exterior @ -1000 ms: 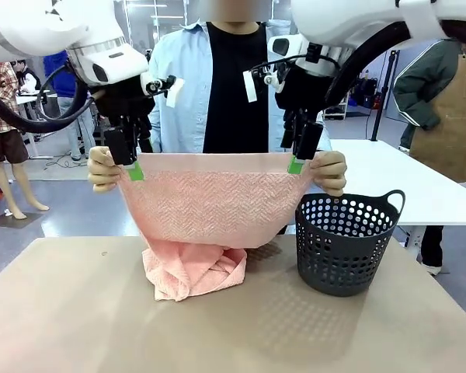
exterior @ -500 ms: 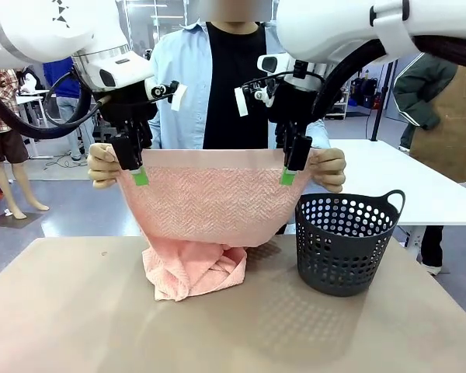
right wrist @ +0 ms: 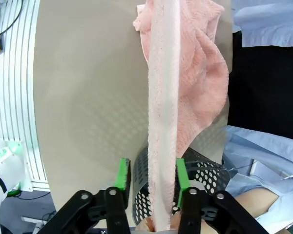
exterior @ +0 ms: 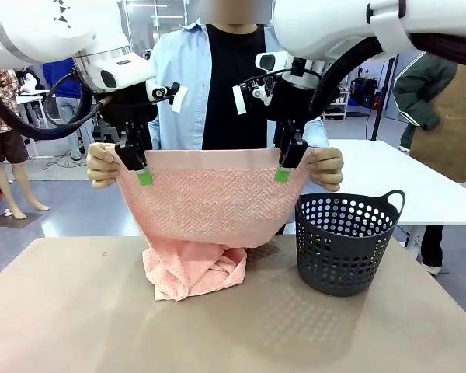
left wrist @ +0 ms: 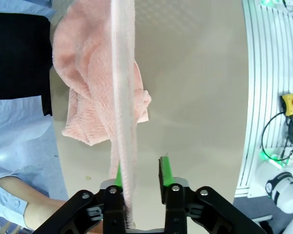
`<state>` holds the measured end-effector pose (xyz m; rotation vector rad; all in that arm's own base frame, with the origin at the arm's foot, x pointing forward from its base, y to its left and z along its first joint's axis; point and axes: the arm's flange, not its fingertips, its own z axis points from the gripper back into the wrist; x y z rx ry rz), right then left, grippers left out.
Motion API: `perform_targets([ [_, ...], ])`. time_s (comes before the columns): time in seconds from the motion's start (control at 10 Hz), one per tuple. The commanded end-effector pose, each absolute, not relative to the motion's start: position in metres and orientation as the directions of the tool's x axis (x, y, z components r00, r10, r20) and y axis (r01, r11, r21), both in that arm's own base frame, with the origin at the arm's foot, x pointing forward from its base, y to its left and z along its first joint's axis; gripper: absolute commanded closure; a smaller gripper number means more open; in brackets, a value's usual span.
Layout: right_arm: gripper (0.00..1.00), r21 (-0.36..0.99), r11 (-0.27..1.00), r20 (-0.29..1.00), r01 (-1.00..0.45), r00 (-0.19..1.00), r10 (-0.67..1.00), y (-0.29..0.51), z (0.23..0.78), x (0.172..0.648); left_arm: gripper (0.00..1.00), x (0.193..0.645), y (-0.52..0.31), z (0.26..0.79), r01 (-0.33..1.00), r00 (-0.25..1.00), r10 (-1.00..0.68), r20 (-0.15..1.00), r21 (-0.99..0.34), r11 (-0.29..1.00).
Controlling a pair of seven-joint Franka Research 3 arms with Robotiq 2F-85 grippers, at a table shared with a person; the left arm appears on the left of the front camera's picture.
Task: Fold the towel.
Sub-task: Grab the top end of the 100 cm Hotel Towel extended by the human, then release the end of the 100 cm Hotel Towel you were holding and grab the top end of the folded side.
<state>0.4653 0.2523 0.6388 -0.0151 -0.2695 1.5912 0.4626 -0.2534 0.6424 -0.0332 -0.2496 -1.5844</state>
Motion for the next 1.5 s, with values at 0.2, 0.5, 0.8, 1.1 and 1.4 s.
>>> perform_targets([
  [0.2,1.00,-0.183,-0.032,0.163,-0.983,-0.062,0.985,0.2559,0.6390,0.4683,1.00,0.4578,-0.2506,0.6449,0.992,-0.035,-0.984,0.174,0.127,-0.013],
  [0.5,1.00,-0.184,-0.029,0.168,-0.983,-0.060,0.984,0.2560,0.6374,0.4672,1.00,0.4562,-0.2516,0.6447,0.992,-0.037,-0.985,0.171,0.126,-0.015],
  [0.8,1.00,-0.180,-0.018,0.156,-0.984,-0.047,0.987,0.2547,0.6374,0.4653,1.00,0.4621,-0.2526,0.6432,0.990,-0.033,-0.984,0.176,0.139,-0.008],
  [1.1,1.00,-0.180,-0.018,0.156,-0.984,-0.047,0.987,0.2547,0.6374,0.4653,1.00,0.4621,-0.2526,0.6432,0.990,-0.033,-0.984,0.176,0.139,-0.008],
  [1.4,1.00,-0.180,-0.018,0.156,-0.984,-0.047,0.987,0.2547,0.6374,0.4653,1.00,0.4621,-0.2526,0.6432,0.990,-0.033,-0.984,0.176,0.139,-0.008],
])
